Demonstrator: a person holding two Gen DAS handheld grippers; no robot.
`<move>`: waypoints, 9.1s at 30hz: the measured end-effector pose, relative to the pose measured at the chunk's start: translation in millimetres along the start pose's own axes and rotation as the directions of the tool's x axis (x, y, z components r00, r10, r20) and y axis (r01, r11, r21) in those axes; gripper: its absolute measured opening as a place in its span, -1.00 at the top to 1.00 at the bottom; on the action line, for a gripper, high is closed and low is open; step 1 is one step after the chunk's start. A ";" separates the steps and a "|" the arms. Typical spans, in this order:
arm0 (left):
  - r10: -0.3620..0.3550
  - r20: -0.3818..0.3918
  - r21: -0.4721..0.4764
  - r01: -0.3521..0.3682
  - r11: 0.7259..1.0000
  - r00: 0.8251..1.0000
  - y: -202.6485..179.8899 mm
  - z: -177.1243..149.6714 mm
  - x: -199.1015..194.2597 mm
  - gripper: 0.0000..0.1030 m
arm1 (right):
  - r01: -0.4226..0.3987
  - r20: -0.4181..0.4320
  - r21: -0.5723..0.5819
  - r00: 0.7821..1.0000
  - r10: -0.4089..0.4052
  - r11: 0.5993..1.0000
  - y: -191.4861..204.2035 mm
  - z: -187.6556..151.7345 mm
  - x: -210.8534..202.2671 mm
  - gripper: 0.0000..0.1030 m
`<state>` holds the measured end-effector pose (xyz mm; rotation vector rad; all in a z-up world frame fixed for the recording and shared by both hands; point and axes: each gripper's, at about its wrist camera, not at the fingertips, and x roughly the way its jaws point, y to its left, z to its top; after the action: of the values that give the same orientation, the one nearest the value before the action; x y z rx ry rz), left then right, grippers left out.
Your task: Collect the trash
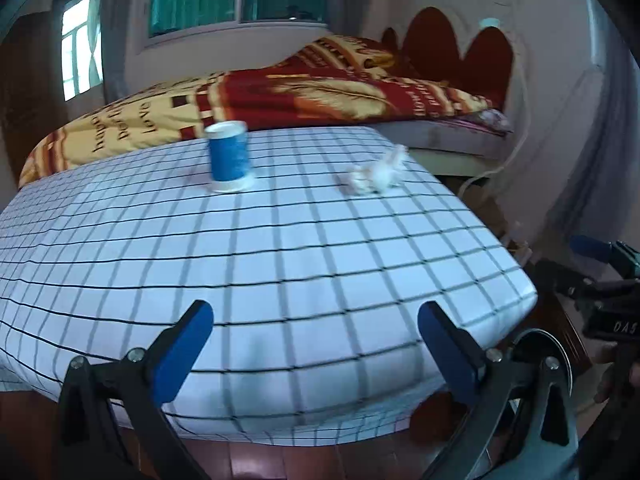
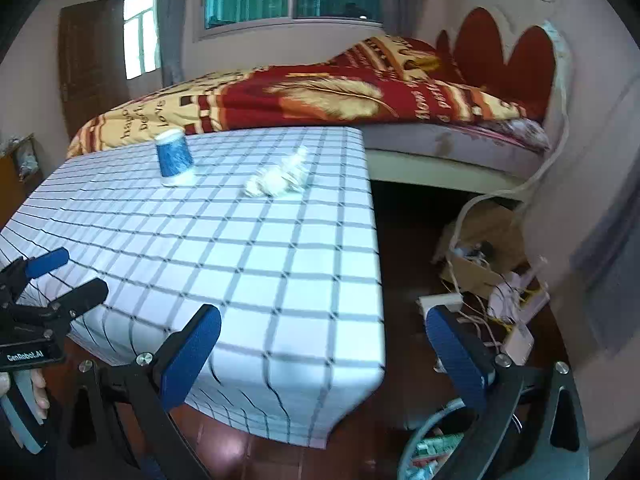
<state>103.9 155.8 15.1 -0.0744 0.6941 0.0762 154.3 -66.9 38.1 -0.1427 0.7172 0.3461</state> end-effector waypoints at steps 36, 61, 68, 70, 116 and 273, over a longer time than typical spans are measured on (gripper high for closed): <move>0.078 -0.074 -0.104 -0.086 0.991 0.994 92.5 122.7 175.7 -0.60 | -0.160 -0.148 -0.010 0.976 0.157 0.987 37.0 151.5 248.2 -0.04; -0.064 -0.008 0.000 0.064 0.998 0.998 6.9 85.9 82.4 -0.10 | -0.159 0.019 -0.050 0.987 0.160 0.986 5.8 98.0 96.0 0.33; -0.096 -0.021 -0.003 0.096 0.995 0.995 -17.6 62.2 50.6 -0.10 | -0.149 0.039 -0.036 0.988 0.150 0.988 -1.1 75.3 51.7 0.33; -0.101 -0.020 0.004 0.101 0.995 0.995 -22.3 57.3 41.6 -0.10 | -0.149 0.047 -0.030 0.988 0.150 0.988 -2.7 69.1 39.6 0.33; -0.420 -0.128 0.290 0.439 0.850 0.899 -212.3 -20.2 8.9 -0.09 | 0.204 -0.042 0.247 0.979 -0.200 0.947 -164.3 -88.4 -83.3 0.33; -0.302 0.086 0.279 0.268 0.922 0.949 -172.5 -50.4 -150.2 -0.99 | 0.345 0.006 0.216 0.935 -0.354 0.914 -77.7 -129.6 -251.2 -1.00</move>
<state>-26.8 -27.3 80.2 0.0855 0.5543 -0.2913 -73.8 -236.8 109.1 -0.0591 0.6643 -0.0716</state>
